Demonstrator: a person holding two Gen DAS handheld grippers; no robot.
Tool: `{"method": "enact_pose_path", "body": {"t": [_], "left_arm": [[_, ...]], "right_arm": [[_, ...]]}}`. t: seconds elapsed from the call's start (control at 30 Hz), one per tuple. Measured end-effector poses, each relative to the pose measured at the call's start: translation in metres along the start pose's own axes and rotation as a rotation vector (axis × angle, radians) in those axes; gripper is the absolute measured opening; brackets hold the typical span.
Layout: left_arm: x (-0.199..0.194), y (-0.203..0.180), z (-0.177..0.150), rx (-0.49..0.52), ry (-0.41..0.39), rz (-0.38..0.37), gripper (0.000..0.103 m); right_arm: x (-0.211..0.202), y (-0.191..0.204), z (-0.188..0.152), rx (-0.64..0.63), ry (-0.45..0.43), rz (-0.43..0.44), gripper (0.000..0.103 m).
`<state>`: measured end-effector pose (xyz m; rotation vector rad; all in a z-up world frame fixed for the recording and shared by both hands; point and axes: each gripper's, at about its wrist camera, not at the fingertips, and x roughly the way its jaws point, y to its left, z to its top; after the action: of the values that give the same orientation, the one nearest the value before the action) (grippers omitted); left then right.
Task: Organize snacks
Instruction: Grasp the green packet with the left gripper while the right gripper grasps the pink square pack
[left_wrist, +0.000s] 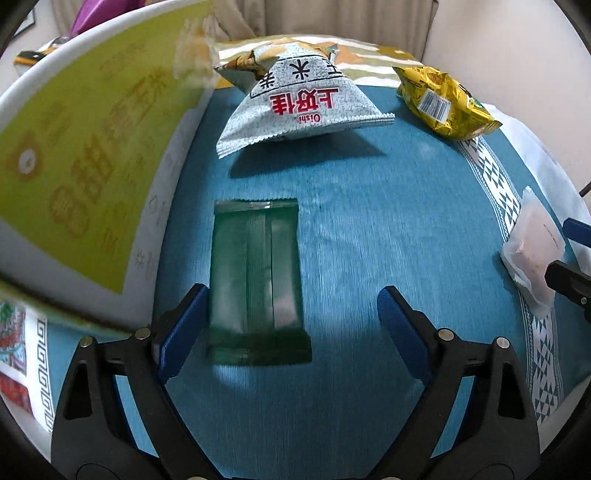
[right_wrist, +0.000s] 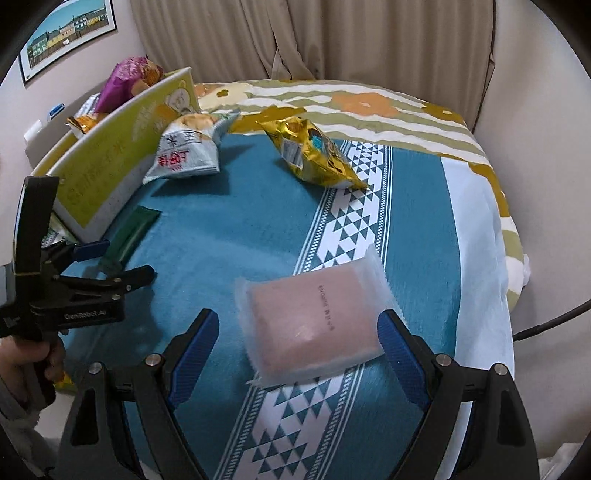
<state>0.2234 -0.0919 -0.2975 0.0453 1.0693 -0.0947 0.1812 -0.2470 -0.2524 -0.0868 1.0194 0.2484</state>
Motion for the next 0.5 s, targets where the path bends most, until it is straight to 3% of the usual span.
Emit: {"method": "enact_pose_path", "body": {"t": [0.23, 0.5], "left_arm": [[0.001, 0.003, 0.006, -0.013, 0.021, 0.002, 0.086], [-0.007, -0.01, 0.008, 0.048, -0.003, -0.027, 0.056]], "right_arm": [[0.015, 0.002, 0.004, -0.079, 0.04, -0.032, 0.085], [0.025, -0.002, 0.004, -0.094, 0.081, -0.034, 0.085]]}}
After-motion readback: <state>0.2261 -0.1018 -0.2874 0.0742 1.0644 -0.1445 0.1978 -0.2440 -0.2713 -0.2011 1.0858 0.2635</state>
